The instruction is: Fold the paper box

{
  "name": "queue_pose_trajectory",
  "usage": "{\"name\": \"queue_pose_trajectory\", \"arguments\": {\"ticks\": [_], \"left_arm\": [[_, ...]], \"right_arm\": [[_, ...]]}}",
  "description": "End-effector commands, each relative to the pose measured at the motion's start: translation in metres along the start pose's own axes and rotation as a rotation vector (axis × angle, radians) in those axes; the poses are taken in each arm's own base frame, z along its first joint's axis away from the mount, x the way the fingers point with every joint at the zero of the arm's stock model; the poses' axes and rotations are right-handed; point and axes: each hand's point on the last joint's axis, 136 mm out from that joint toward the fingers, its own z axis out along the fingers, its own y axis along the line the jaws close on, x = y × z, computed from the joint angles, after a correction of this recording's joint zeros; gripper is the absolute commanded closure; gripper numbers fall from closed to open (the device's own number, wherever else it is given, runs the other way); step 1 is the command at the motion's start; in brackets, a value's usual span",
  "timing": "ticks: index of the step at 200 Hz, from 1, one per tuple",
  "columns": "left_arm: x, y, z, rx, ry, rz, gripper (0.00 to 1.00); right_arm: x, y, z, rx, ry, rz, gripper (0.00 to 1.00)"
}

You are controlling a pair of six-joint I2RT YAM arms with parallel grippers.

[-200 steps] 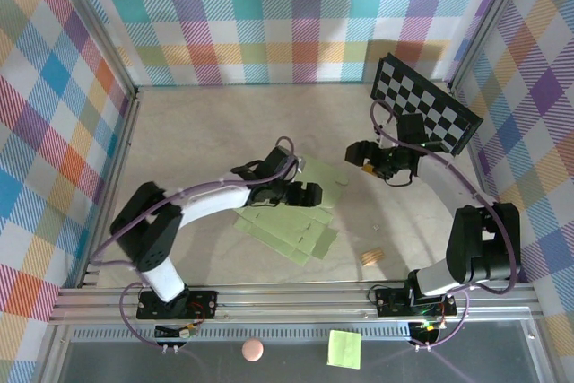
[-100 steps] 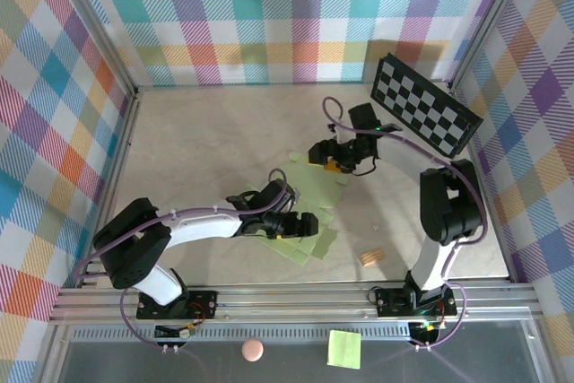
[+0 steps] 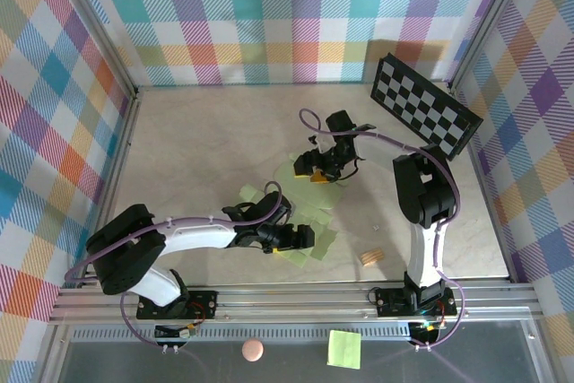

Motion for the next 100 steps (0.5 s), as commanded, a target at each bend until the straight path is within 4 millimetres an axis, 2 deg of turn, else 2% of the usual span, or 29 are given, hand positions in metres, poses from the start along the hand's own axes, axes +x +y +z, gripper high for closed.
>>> {"name": "queue_pose_trajectory", "arguments": {"ticks": [1, 60, 64, 100], "left_arm": [[-0.009, 0.03, -0.009, -0.094, -0.021, -0.048, 0.1], [-0.056, 0.056, -0.045, -0.127, -0.117, -0.099, 0.09], [-0.053, 0.063, -0.047, -0.15, -0.104, -0.11, 0.09], [-0.078, 0.08, -0.063, -0.178, -0.145, -0.147, 0.09]], "right_arm": [[0.009, -0.012, -0.001, 0.057, 0.03, 0.008, 0.25], [0.038, -0.027, -0.009, 0.127, 0.053, 0.042, 0.26], [0.04, -0.027, -0.01, 0.126, 0.054, 0.044, 0.26], [0.063, -0.031, -0.011, 0.125, 0.068, 0.069, 0.27]]}}
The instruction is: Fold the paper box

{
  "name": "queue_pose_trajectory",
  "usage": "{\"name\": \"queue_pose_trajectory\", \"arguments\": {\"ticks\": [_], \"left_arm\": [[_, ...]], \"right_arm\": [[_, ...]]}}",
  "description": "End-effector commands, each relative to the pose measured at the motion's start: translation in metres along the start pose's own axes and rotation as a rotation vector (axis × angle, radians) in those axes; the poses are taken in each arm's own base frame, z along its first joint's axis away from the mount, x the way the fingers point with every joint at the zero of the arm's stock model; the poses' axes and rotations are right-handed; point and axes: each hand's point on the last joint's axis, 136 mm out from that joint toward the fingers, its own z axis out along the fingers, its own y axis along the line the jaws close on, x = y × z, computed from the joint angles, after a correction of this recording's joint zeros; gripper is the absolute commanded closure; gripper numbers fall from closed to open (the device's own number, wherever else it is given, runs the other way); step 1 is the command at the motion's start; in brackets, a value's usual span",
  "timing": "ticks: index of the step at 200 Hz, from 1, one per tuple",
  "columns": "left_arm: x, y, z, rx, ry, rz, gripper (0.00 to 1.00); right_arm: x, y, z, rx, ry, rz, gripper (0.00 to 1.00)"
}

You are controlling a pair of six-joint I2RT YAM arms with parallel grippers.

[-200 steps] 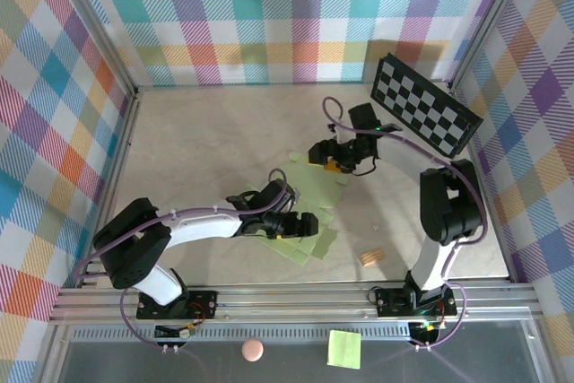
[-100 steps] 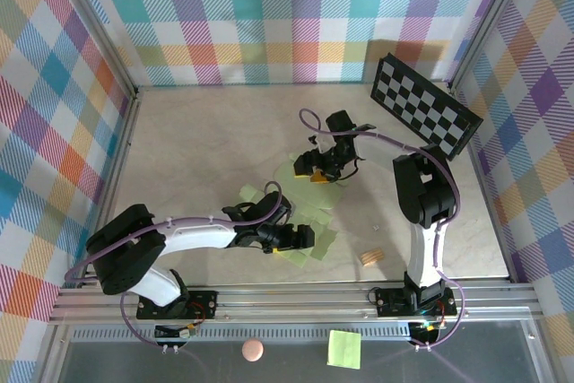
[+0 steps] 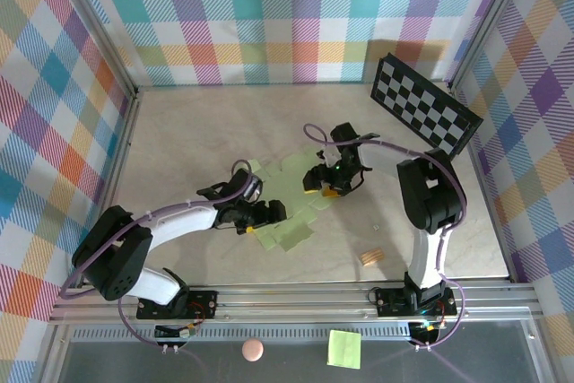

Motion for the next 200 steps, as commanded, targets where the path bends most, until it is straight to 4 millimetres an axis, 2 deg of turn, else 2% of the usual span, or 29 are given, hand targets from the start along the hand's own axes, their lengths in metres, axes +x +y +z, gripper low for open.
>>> {"name": "queue_pose_trajectory", "arguments": {"ticks": [1, 34, 78, 94, 110, 133, 164, 200], "left_arm": [[-0.015, 0.007, -0.013, -0.03, -0.014, 0.011, 0.09], [-0.036, 0.011, -0.011, -0.016, -0.017, -0.021, 0.09], [-0.056, 0.016, -0.005, -0.033, -0.005, -0.021, 0.09], [-0.065, 0.02, -0.007, -0.059, -0.012, -0.019, 0.09], [-0.07, 0.019, -0.01, -0.06, -0.014, -0.019, 0.1], [-0.069, 0.0, -0.013, 0.018, -0.003, -0.023, 0.11], [-0.045, -0.018, -0.016, 0.063, 0.024, -0.006, 0.11], [-0.018, -0.03, -0.019, 0.11, 0.005, -0.019, 0.11]], "right_arm": [[0.016, -0.002, -0.007, 0.002, 0.004, 0.008, 0.27], [0.039, 0.003, -0.004, -0.062, 0.016, 0.05, 0.29], [0.076, 0.026, 0.006, -0.153, 0.045, 0.056, 0.3], [0.08, 0.037, 0.004, -0.192, 0.047, 0.042, 0.3], [0.075, 0.044, -0.004, -0.196, 0.016, 0.013, 0.3], [0.057, 0.046, -0.016, -0.141, -0.027, -0.034, 0.29], [0.024, 0.047, -0.024, -0.136, -0.064, -0.05, 0.29], [-0.018, 0.046, -0.018, -0.132, -0.065, -0.066, 0.29]]}}
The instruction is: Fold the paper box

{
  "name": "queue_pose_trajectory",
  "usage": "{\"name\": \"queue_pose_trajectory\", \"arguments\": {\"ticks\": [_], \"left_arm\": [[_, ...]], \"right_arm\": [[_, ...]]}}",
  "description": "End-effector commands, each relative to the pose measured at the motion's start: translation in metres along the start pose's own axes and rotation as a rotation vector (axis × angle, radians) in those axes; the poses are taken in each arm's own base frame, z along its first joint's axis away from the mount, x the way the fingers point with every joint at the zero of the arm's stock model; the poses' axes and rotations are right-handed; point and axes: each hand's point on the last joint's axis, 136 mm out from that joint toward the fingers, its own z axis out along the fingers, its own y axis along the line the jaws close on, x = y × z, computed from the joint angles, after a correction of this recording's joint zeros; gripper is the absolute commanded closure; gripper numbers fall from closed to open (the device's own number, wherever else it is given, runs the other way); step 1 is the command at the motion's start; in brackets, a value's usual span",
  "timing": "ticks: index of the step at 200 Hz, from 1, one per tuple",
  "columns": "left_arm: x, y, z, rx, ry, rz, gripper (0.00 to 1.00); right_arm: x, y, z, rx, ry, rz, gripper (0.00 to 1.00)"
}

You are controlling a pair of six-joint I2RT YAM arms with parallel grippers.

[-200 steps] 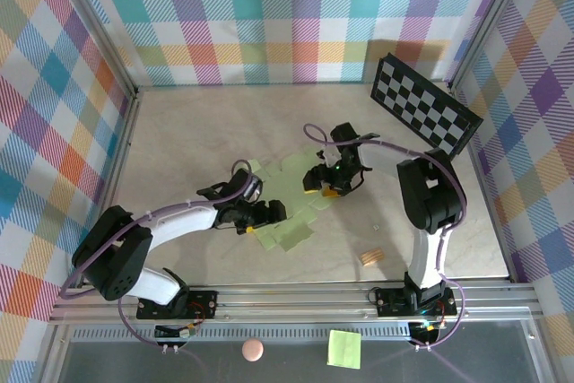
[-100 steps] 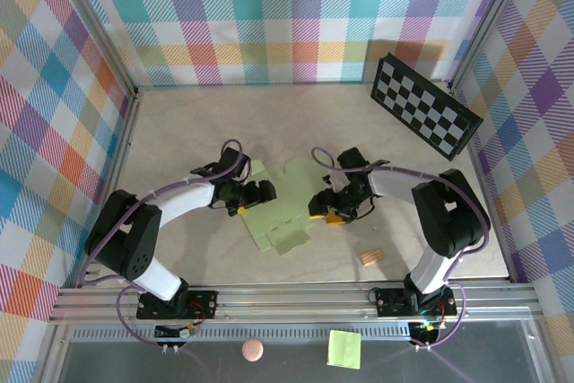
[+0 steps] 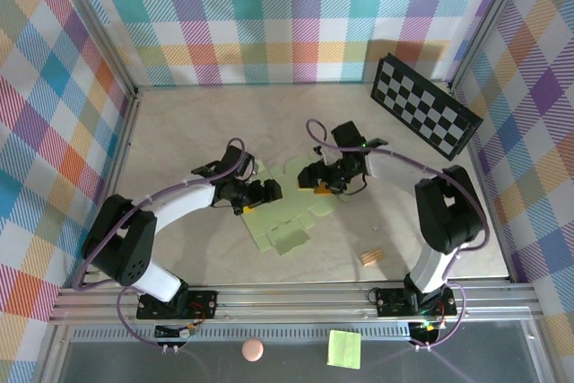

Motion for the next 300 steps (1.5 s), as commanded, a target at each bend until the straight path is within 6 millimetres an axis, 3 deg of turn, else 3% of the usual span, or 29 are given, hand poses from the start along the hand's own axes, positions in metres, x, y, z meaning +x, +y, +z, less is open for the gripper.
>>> {"name": "queue_pose_trajectory", "arguments": {"ticks": [1, 40, 77, 125, 179, 248, 265, 300], "left_arm": [[0.019, -0.011, -0.004, 0.051, -0.004, -0.031, 0.11], [0.037, -0.015, 0.007, 0.104, -0.012, -0.054, 0.12], [0.044, -0.006, 0.022, 0.093, 0.013, -0.092, 0.12], [0.034, 0.016, 0.024, 0.034, -0.036, -0.138, 0.11], [0.007, 0.033, 0.024, 0.002, -0.025, -0.144, 0.11], [-0.044, 0.031, 0.047, -0.033, 0.043, -0.081, 0.11], [-0.05, 0.033, 0.057, -0.057, 0.088, -0.083, 0.11], [-0.078, 0.015, 0.074, -0.031, 0.109, -0.061, 0.11]], "right_arm": [[-0.012, -0.011, 0.01, 0.012, 0.04, 0.0, 0.29], [-0.045, -0.021, 0.028, -0.012, 0.059, 0.019, 0.29], [-0.048, -0.042, 0.04, 0.043, 0.091, 0.043, 0.3], [-0.012, -0.065, 0.037, 0.108, 0.124, 0.092, 0.31], [0.035, -0.069, 0.029, 0.101, 0.144, 0.141, 0.31], [0.091, -0.055, 0.036, 0.042, 0.179, 0.19, 0.35], [0.101, -0.045, 0.044, 0.026, 0.194, 0.185, 0.38], [0.112, -0.018, 0.066, 0.003, 0.221, 0.151, 0.39]]}}
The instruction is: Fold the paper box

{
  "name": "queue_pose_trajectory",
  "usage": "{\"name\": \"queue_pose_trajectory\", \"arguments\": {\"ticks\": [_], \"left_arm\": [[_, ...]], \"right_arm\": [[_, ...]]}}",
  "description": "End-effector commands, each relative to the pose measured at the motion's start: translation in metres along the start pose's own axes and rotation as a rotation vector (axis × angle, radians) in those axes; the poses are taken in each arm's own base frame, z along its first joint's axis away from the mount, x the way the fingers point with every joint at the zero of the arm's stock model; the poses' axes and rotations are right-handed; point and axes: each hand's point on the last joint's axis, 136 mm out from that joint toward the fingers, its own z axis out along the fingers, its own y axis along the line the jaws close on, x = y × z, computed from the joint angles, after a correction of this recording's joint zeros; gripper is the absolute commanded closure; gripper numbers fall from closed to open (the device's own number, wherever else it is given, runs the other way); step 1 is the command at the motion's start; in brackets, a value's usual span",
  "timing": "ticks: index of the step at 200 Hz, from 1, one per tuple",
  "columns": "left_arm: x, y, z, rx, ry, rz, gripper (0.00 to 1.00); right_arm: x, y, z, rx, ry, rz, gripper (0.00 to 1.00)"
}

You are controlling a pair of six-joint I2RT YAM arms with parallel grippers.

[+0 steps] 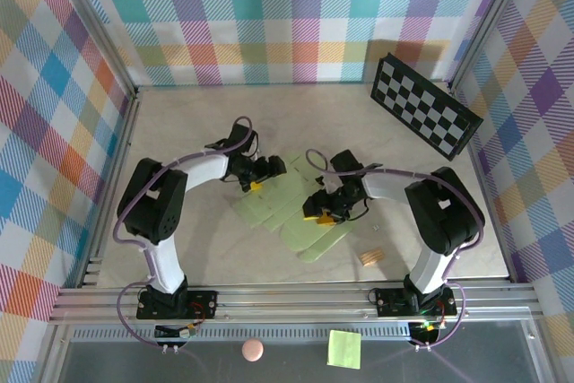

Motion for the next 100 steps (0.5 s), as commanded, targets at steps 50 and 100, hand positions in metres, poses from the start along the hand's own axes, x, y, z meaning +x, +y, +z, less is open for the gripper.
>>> {"name": "queue_pose_trajectory", "arguments": {"ticks": [50, 100], "left_arm": [[-0.001, -0.029, 0.048, 0.082, 0.155, -0.006, 0.13], [-0.016, -0.057, 0.006, 0.16, 0.024, 0.038, 0.14]], "right_arm": [[0.011, 0.036, 0.061, -0.066, 0.089, -0.015, 0.41], [-0.012, 0.066, 0.023, -0.073, -0.036, -0.113, 0.41]]}}
